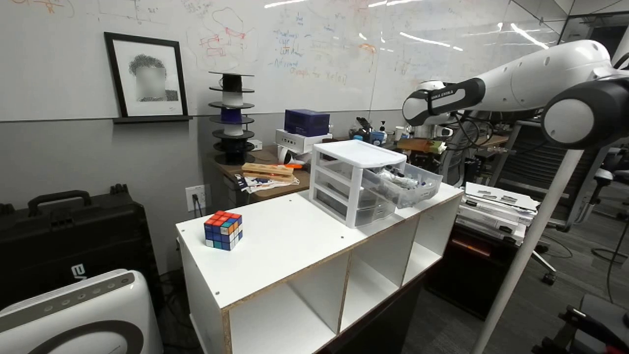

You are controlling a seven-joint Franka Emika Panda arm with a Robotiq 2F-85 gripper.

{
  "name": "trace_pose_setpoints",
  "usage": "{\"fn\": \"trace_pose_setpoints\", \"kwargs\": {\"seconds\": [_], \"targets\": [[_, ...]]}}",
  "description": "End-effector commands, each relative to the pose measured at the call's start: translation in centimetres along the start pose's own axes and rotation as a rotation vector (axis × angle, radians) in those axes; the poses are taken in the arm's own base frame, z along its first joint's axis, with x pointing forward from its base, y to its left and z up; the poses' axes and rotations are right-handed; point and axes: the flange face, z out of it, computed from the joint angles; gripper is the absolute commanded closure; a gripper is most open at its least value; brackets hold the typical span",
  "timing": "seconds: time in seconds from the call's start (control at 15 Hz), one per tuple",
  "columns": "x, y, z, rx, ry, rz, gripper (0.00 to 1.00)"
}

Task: Put the paper and the white object in the drawer and close the drawer

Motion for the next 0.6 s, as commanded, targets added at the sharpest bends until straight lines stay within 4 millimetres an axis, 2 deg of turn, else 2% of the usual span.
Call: {"fn": "trace_pose_setpoints", "kwargs": {"seconds": [0.0,0.33,0.53], "targets": [[1.0,1.3,-4.5,0.022,0.007,-0.084,0.95],[2.6,3.8,-12.5,0.094,0.058,-0.183,0.95],[1.7,4.6,-17.2,0.116,0.099,-0.317,0.95]]}}
